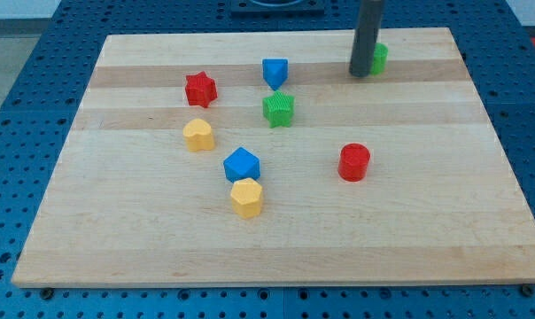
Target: Move the green circle to the top right
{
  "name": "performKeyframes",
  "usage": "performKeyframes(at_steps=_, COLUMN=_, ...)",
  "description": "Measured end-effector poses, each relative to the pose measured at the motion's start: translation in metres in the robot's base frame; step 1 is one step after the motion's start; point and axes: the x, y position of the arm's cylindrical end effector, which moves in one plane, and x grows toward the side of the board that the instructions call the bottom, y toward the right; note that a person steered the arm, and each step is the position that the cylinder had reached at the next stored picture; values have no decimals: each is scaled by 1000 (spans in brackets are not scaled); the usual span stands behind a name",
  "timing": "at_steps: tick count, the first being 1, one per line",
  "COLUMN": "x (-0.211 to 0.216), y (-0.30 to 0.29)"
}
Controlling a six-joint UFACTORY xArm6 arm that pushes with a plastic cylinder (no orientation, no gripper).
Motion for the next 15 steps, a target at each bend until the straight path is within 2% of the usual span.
performKeyframes(at_steps=1, x=4, y=9)
performKeyframes(at_steps=6, x=-53, y=-7)
performKeyframes(at_steps=12, x=-81, y=27)
performKeyframes(at_steps=15, x=-93, y=21)
